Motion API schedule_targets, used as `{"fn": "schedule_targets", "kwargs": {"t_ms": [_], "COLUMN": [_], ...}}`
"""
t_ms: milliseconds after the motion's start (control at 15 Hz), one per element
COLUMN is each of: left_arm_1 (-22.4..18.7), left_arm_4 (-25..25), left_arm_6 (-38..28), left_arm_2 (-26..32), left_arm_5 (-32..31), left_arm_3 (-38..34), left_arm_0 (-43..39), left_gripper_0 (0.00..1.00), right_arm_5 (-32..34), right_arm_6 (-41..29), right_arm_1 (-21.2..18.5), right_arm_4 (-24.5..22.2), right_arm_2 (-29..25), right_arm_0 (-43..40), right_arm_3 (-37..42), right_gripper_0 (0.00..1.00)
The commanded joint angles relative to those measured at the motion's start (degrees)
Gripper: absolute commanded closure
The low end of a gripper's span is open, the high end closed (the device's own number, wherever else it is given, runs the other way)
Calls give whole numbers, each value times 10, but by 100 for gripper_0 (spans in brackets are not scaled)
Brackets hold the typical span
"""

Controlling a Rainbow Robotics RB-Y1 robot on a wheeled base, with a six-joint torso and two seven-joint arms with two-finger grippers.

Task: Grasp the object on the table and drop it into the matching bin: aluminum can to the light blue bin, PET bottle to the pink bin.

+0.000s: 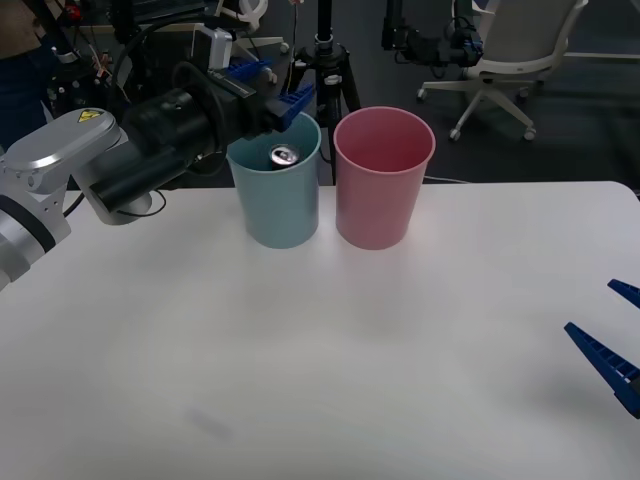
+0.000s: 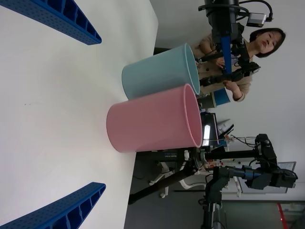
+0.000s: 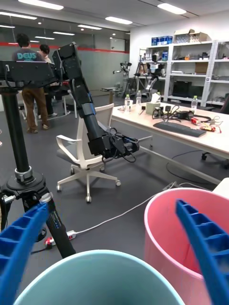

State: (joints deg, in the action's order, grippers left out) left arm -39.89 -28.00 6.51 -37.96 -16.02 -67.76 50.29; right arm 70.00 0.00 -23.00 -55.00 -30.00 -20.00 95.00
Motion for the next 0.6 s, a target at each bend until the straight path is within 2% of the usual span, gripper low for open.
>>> {"fn": "schedule_targets", "kwargs": {"t_ms": [67,467,600], "left_arm_1": [0,0,-14], "left_arm_4": [7,13,26], "left_arm_6": [0,3,6], "left_arm_2": [0,0,-4], "left_arm_5": [-2,-9,-14], "left_arm_3": [0,0,-12], "left_arm_0": [0,0,-5], "left_gripper_0": [0,0,0], "right_arm_5": [0,0,0], "right_arm_6": [0,0,0], "right_arm_1": [0,0,0], "right_arm_4": [0,0,0], "right_arm_2": [0,0,0], "right_arm_0": [0,0,0], "right_arm_3": [0,0,0], "right_gripper_0": [0,0,0]}}
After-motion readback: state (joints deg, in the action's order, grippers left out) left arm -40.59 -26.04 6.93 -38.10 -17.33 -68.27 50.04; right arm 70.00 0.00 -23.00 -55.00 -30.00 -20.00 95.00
